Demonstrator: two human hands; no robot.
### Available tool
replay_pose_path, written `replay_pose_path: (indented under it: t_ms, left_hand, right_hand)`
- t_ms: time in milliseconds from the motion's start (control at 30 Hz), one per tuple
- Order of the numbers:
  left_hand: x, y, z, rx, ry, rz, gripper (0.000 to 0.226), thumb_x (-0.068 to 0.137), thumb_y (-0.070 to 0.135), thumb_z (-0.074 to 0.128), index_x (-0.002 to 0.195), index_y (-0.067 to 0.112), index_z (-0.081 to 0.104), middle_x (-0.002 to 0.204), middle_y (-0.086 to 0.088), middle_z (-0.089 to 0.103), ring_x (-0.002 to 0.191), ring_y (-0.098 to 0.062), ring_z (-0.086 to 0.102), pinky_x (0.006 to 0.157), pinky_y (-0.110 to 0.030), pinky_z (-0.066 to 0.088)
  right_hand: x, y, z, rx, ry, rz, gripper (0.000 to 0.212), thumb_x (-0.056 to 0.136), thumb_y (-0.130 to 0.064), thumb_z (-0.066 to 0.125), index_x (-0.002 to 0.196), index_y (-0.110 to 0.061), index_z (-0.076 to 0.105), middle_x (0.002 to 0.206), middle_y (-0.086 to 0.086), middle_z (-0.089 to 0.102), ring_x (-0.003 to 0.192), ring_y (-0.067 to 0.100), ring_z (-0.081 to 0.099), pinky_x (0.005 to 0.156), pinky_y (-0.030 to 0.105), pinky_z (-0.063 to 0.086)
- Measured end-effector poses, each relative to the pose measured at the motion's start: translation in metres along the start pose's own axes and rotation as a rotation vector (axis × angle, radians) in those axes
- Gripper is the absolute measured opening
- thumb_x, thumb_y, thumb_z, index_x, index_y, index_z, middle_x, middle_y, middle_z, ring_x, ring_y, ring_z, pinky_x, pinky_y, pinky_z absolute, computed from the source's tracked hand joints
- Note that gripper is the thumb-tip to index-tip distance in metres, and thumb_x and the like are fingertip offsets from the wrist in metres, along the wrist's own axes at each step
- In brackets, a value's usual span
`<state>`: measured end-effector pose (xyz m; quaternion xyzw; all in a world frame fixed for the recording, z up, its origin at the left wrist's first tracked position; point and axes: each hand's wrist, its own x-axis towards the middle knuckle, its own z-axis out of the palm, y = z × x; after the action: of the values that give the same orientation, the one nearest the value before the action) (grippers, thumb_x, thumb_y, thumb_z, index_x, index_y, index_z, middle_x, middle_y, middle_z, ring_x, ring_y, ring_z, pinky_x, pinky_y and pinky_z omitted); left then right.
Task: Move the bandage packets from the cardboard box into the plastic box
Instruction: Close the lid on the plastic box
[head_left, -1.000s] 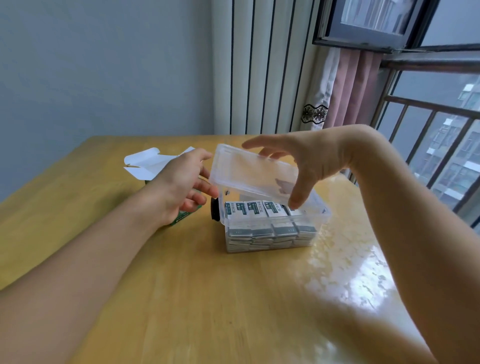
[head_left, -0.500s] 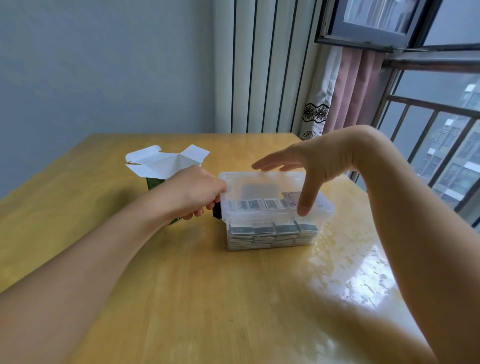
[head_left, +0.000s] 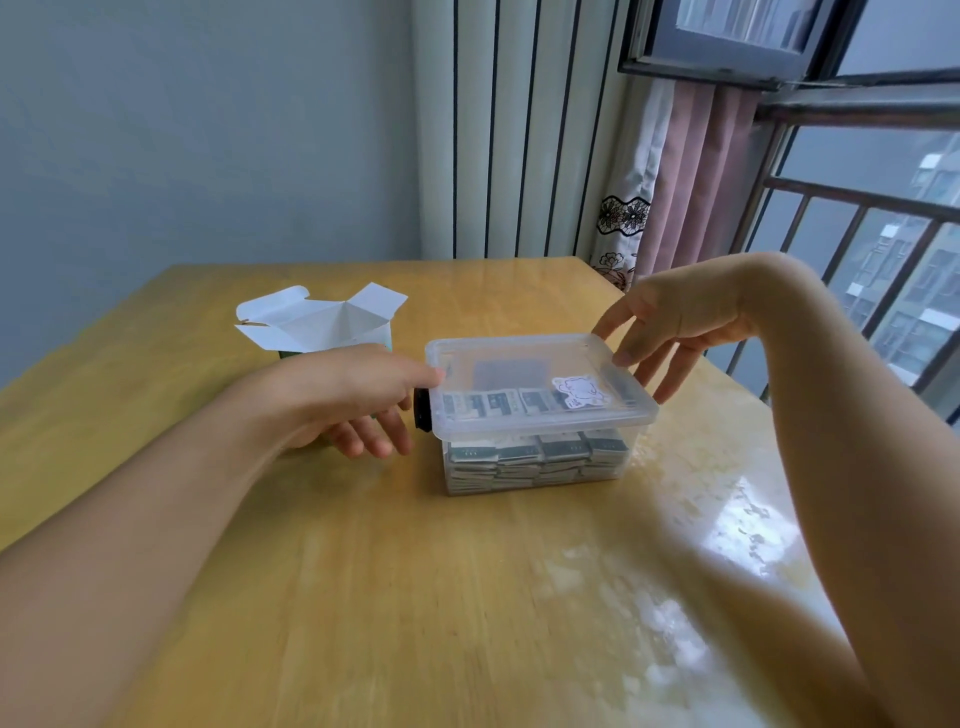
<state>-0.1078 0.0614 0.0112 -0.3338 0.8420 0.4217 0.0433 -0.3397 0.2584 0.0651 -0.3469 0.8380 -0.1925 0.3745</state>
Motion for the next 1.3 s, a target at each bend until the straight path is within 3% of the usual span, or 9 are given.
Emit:
replay_pose_path:
  t_ms: [100,233,367,533,700,800,1133,1233,1300]
  left_hand:
    - [-0.002,0.000,-0.001,-0.084,-0.088,-0.003,0.047,0.101,0.048,0.048,0.110,0.008,0.071,0.079,-0.012,0.075,0.045,-0.014,0.053,0.036,-0.020,0.036]
    - [-0.003,0.001,-0.003,-0.138,-0.045,0.020,0.040,0.099,0.042,0.058,0.100,0.005,0.073,0.069,-0.008,0.070,0.045,-0.013,0.048,0.035,-0.019,0.032]
    - [-0.005,0.006,0.007,-0.073,0.113,0.075,0.030,0.095,0.030,0.060,0.085,0.005,0.073,0.056,-0.001,0.067,0.040,-0.011,0.047,0.036,-0.020,0.031]
    - [-0.011,0.013,0.024,0.241,0.369,0.173,0.042,0.093,0.030,0.054,0.066,0.001,0.068,0.037,0.003,0.055,0.028,-0.006,0.042,0.038,-0.017,0.031]
    - [-0.009,0.012,0.027,0.423,0.499,0.267,0.045,0.094,0.028,0.054,0.057,0.003,0.050,0.062,-0.026,0.059,0.052,-0.020,0.040,0.051,-0.029,0.032]
    - [-0.012,0.015,0.031,0.434,0.535,0.276,0.050,0.095,0.026,0.053,0.053,0.007,0.036,0.051,-0.010,0.039,0.048,-0.019,0.031,0.046,-0.031,0.020]
    - [-0.021,0.018,0.041,0.389,0.496,0.295,0.050,0.100,0.029,0.044,0.054,0.009,0.040,0.053,-0.004,0.044,0.048,-0.017,0.038,0.044,-0.028,0.024]
    - [-0.025,0.018,0.030,0.352,0.422,0.261,0.050,0.099,0.037,0.044,0.057,0.009,0.045,0.059,-0.009,0.057,0.052,-0.021,0.044,0.050,-0.028,0.036]
    - [-0.031,0.015,0.012,0.292,0.473,0.255,0.049,0.097,0.041,0.047,0.061,0.007,0.050,0.063,-0.013,0.061,0.055,-0.025,0.048,0.054,-0.031,0.039]
  right_hand:
    - [0.002,0.003,0.006,0.076,-0.077,-0.016,0.052,0.085,-0.003,0.068,0.135,-0.014,0.056,0.115,0.019,0.072,0.103,0.040,0.070,0.073,0.045,0.063]
    - [0.002,0.005,0.008,0.129,-0.069,0.017,0.060,0.077,-0.010,0.073,0.135,-0.011,0.057,0.114,0.022,0.072,0.105,0.043,0.069,0.069,0.039,0.063]
    - [0.000,-0.003,0.011,0.061,0.008,0.026,0.054,0.079,-0.004,0.074,0.131,-0.007,0.060,0.107,0.027,0.072,0.096,0.042,0.072,0.064,0.036,0.063]
    - [-0.007,-0.022,0.016,-0.136,0.090,0.050,0.060,0.082,-0.002,0.075,0.138,-0.010,0.054,0.090,0.025,0.075,0.079,0.036,0.076,0.064,0.036,0.064]
    - [-0.011,-0.039,0.025,-0.309,0.142,0.055,0.077,0.085,-0.003,0.074,0.152,-0.013,0.036,0.079,0.022,0.075,0.069,0.031,0.076,0.069,0.036,0.062]
    - [-0.012,-0.042,0.027,-0.361,0.162,0.066,0.078,0.086,-0.004,0.074,0.152,-0.014,0.034,0.086,0.023,0.076,0.070,0.031,0.076,0.075,0.038,0.061]
    - [-0.014,-0.049,0.034,-0.444,0.170,0.142,0.077,0.090,-0.005,0.070,0.154,-0.017,0.030,0.093,0.022,0.075,0.073,0.031,0.076,0.080,0.044,0.062]
    - [-0.028,-0.063,0.046,-0.800,0.343,0.157,0.061,0.090,-0.015,0.071,0.146,-0.014,0.046,0.105,0.013,0.072,0.087,0.028,0.075,0.085,0.045,0.060]
    - [-0.032,-0.081,0.059,-0.935,0.606,-0.119,0.046,0.091,-0.012,0.065,0.136,-0.016,0.056,0.117,0.009,0.067,0.102,0.030,0.067,0.091,0.045,0.056]
